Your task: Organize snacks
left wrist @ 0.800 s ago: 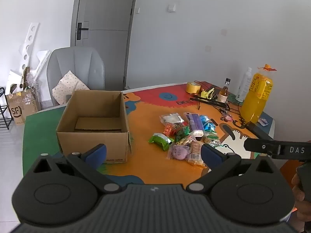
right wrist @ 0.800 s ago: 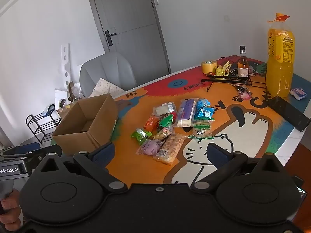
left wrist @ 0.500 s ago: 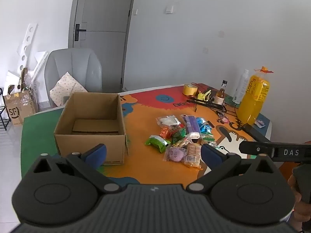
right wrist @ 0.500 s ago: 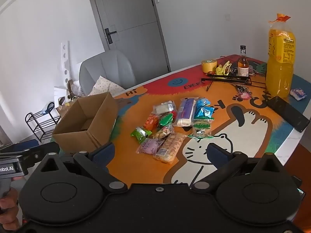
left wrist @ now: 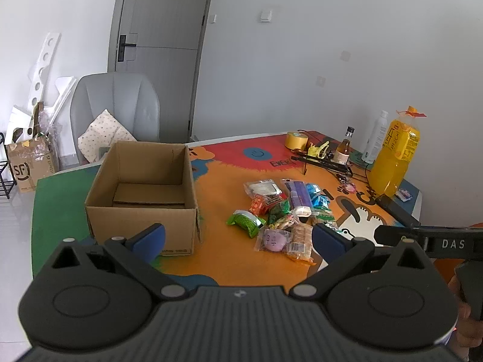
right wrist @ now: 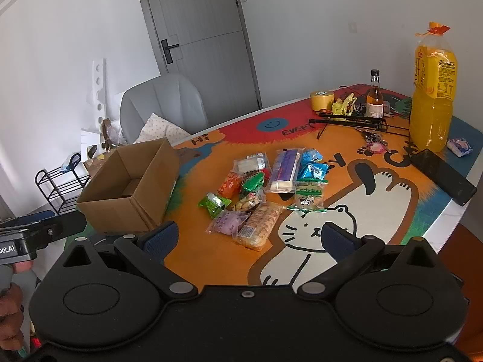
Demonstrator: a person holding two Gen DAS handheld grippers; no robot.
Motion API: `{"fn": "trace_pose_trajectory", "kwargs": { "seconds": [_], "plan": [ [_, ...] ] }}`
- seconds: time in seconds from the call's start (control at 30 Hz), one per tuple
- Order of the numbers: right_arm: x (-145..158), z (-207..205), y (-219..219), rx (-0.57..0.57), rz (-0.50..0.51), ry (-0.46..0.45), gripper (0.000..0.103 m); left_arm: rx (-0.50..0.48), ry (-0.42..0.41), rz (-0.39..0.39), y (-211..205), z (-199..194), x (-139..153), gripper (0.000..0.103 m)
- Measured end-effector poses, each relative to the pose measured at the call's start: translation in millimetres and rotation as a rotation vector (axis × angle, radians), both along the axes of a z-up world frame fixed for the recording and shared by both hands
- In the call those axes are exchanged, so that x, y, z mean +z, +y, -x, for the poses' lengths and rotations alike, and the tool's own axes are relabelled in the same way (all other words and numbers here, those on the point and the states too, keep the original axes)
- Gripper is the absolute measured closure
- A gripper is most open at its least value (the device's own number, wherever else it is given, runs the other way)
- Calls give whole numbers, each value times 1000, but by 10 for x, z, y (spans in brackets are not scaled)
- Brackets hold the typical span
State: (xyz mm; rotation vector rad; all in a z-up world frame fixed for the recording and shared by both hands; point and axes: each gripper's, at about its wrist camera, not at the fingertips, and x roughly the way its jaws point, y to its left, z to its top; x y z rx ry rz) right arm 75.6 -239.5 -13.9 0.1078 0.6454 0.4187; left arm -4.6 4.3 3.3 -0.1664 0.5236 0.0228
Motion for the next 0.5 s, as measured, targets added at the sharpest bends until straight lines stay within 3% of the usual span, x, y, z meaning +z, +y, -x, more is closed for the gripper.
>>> {"fn": "trace_pose_trajectory", "kwargs": {
  "seconds": [0.5],
  "plan": [
    [-19, -32, 33, -18, 2, -4, 0, -17, 14, 1, 7, -51, -11, 0]
  ]
}}
